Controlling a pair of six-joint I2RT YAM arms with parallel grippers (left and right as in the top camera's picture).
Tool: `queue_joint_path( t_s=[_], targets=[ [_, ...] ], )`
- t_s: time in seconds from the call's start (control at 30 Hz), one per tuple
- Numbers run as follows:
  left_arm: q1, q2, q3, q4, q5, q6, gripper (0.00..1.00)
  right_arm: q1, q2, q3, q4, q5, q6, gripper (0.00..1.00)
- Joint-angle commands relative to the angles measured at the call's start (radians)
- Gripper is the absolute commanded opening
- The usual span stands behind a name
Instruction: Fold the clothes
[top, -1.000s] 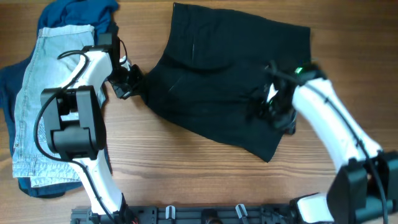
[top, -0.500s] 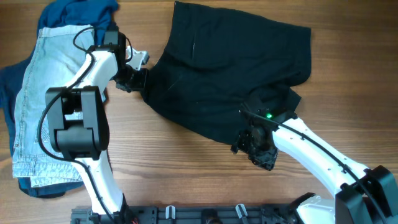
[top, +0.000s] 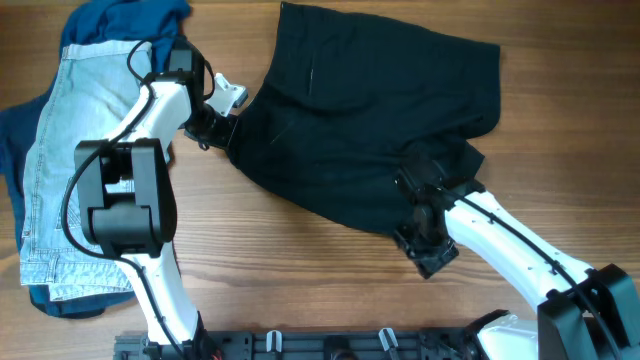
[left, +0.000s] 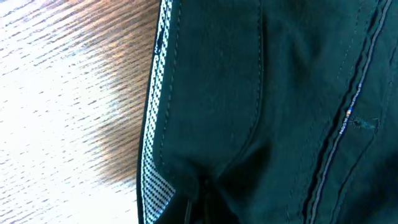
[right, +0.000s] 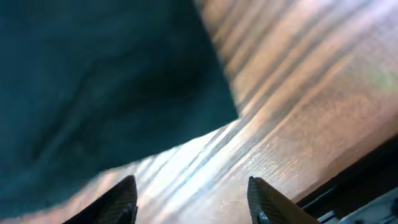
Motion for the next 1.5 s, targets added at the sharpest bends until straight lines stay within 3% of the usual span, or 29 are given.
queue_joint_path(
  t_s=[0.0,0.07,0.13,0.33,0.5,0.57,0.6,0.7,0.77,1.0,1.1,1.37,1.47],
  targets=[
    [-0.002,0.004,-0.004,0.015,-0.039,0.012,0.07,-0.004,-0.005,-0.005,-0.004,0.084,0.370,0.65],
    [-0.002,0.004,-0.004,0.018,-0.039,0.011,0.07,-0.004,-0.005,-0.005,0.019,0.150,0.537,0.65],
    [-0.002,0.004,-0.004,0.026,-0.039,0.011,0.07,-0.004,-0.005,-0.005,0.069,0.190,0.592,0.65],
    [-0.002,0.004,-0.004,0.031,-0.039,0.012,0.08,-0.004,0.029,-0.009,0.190,0.277,0.584,0.66],
    [-0.002,0.004,-0.004,0.029,-0.039,0.012,0.08,-0.004,0.106,-0.011,0.215,0.267,0.476,0.64],
    [-0.002,0.004,-0.004,0.029,-0.034,0.011,0.06,-0.004,0.105,-0.011,0.216,0.291,0.339,0.32],
    [-0.002,0.004,-0.004,0.029,-0.026,0.007,0.04,-0.004,0.105,-0.010,0.216,0.294,0.241,0.04],
    [-0.002,0.004,-0.004,0.019,-0.024,-0.119,0.04,-0.005,0.097,0.002,0.208,0.307,0.048,0.04],
    [-0.002,-0.008,-0.004,-0.030,-0.027,-0.130,0.04,-0.031,0.047,0.026,0.142,0.307,0.030,0.04],
    [-0.001,-0.155,-0.004,-0.120,-0.058,-0.483,0.04,-0.223,-0.236,0.032,0.112,0.148,-0.280,0.04],
    [-0.001,-0.220,-0.004,-0.198,-0.057,-0.587,0.04,-0.244,-0.304,0.032,0.046,0.108,-0.327,0.04],
    [-0.002,-0.370,-0.004,-0.333,-0.055,-0.688,0.04,-0.251,-0.336,0.033,-0.032,0.095,-0.357,0.04],
    [-0.006,-0.376,-0.025,-0.362,-0.055,-0.703,0.04,-0.341,-0.366,0.033,0.055,0.125,-0.442,0.04]
  ],
)
